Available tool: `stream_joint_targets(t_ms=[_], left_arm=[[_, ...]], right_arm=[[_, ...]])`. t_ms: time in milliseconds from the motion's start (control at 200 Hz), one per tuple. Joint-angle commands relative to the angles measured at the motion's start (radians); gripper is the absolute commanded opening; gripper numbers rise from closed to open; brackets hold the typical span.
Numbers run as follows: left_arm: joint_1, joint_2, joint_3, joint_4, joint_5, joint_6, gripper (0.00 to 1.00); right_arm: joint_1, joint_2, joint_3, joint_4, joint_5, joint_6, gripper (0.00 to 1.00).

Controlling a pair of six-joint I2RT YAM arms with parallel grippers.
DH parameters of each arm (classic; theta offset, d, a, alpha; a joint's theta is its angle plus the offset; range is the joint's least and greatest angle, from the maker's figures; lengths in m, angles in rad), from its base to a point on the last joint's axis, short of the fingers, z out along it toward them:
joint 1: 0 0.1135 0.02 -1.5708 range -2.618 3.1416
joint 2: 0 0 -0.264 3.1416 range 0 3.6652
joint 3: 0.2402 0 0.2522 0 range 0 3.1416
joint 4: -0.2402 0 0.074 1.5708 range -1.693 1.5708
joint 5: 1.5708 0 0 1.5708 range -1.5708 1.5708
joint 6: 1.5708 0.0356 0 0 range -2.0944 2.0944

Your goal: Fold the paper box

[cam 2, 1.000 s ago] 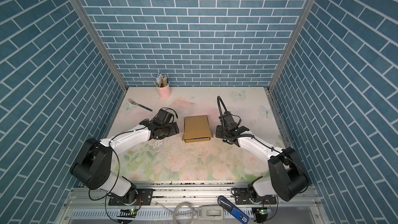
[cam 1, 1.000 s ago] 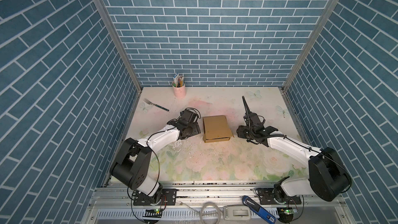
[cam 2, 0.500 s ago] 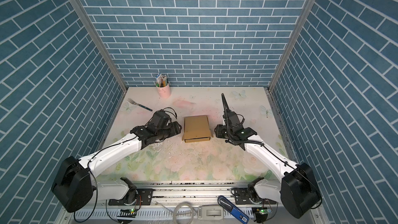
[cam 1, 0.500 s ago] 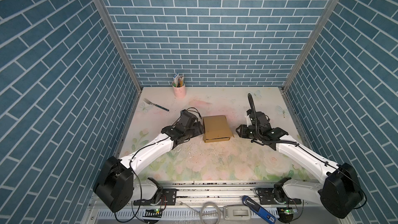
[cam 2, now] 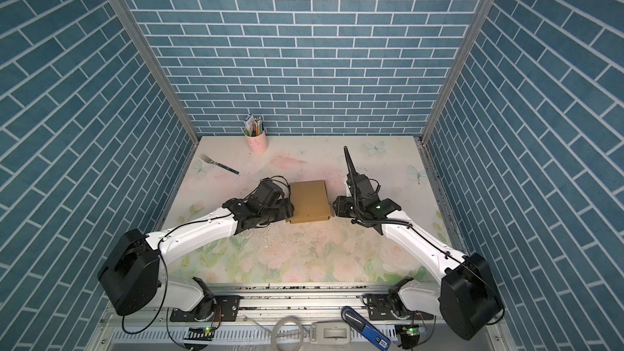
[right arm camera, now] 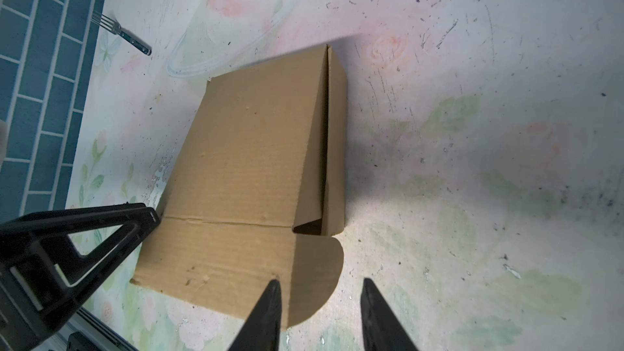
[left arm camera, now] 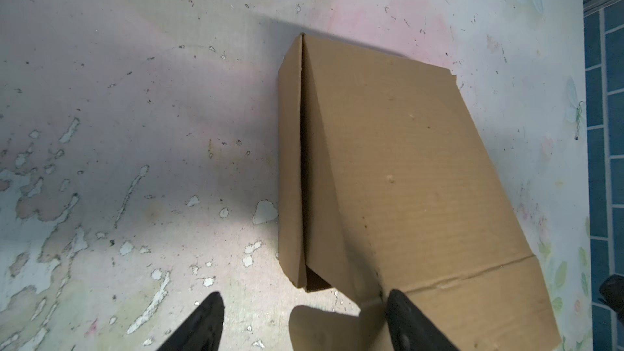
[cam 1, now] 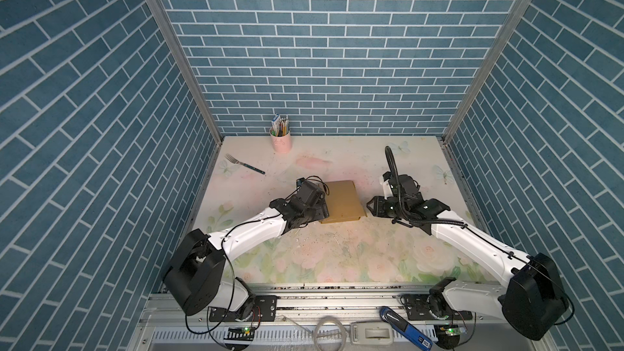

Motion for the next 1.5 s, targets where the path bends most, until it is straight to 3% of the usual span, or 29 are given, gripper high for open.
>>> stream_joint_targets(t_ms=[0, 395, 955, 1491], left_arm=[[-0.006, 0.001, 0.022, 0.0, -0.032, 0.001, 0.78], [-0.009, 0.024, -0.006, 0.023, -0.026, -0.009, 0.78], [-0.077, 0.095, 0.02, 0.086, -0.032, -0.039, 0.75], [-0.076, 0.017, -0.008, 0.079, -0.05, -0.049, 0.74]], right_arm=[[0.011, 0.037, 0.042, -0.004, -0.006, -0.038, 0.4], [0.043, 0.142, 0.046, 0.051, -0.01, -0.039, 0.39], [0.05, 0.124, -0.03, 0.123, -0.048, 0.016, 0.28], [0.055, 0.107, -0.029, 0.124, -0.047, 0.022, 0.29]])
